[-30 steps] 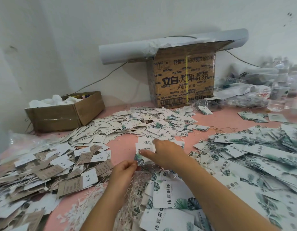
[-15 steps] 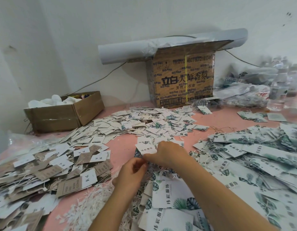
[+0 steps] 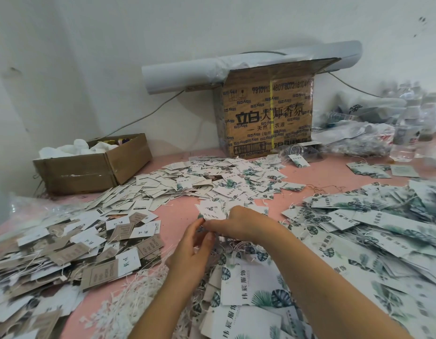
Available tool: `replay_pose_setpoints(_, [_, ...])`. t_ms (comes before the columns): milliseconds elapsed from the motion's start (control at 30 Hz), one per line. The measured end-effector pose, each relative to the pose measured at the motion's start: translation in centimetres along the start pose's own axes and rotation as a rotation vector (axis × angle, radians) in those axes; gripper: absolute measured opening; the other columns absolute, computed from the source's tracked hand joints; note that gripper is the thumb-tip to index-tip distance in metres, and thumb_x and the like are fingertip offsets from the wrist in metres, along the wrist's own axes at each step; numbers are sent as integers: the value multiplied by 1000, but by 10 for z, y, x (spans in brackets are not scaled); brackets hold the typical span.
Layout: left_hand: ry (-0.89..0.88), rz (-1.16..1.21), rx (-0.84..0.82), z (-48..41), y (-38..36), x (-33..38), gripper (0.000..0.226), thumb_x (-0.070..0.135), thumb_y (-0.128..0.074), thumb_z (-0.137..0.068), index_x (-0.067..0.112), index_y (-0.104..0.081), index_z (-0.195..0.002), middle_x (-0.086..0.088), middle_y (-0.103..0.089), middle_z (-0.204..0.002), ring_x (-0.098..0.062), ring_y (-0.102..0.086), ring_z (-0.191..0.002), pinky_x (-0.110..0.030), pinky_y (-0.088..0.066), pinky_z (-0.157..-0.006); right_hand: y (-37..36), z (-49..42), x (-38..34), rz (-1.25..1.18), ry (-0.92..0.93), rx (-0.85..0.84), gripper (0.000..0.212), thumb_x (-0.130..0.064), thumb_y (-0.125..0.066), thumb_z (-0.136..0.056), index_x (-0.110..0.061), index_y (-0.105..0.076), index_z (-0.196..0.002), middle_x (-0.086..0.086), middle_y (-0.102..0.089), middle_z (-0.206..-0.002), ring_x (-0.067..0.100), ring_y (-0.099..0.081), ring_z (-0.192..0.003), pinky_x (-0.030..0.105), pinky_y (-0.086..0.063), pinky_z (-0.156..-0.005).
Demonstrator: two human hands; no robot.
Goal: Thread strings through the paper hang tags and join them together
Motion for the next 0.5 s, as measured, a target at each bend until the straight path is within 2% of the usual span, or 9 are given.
replay_pose_setpoints(133, [12,18,-24,0,-1,0,70,51,-47,-80,33,-28,-145,8,-49,-137,-12,-47,-120,-42,-36,-108,2,1,-3,-30,17,3,50,-60,-54,-81,-11,-58,-70,2,-54,-65,17,-50,-61,26,-36,-55])
replay_pose_setpoints(267, [13,30,-45,1,0,0,80,58,-47,-72,35,-26,-145,5,-48,-140,-10,-47,-117,-39,-37,-104,4,0,-3,-45,12,30,48,-59,-55,-81,-14,-51,-62,0,-53,-63,14,-48,-58,25,-33,-51])
replay_pose_setpoints(367, [28,42,-53,0,1,-3,79,54,-51,-75,33,-25,-146,5,-50,-138,-9,-49,-114,-33,-39,-98,4,0,-2,-35,5,37,51,-61,-55,-80,-14,-47,-61,-1,-49,-61,13,-45,-54,26,-29,-48])
replay_pose_setpoints(433, [47,26,-36,-3,3,-7,72,43,-57,-83,31,-24,-146,2,-54,-135,-13,-53,-116,-36,-41,-100,4,0,-1,-24,-2,37,52,-63,-53,-80,-14,-45,-62,-1,-46,-61,13,-43,-52,25,-28,-47])
replay_pose_setpoints(500, [59,21,3,-6,5,-11,67,28,-60,-89,27,-25,-147,-4,-64,-122,-14,-60,-108,-33,-46,-93,4,0,1,-37,-17,31,52,-63,-52,-80,-14,-45,-65,0,-47,-64,13,-44,-55,25,-31,-47])
Point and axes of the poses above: each hand's wrist, its own z-axis away from the middle knuckle, its own y-axis out of the back of the hand, x = y × z, the point moved 5 cm from there along -z, towards the middle knuckle
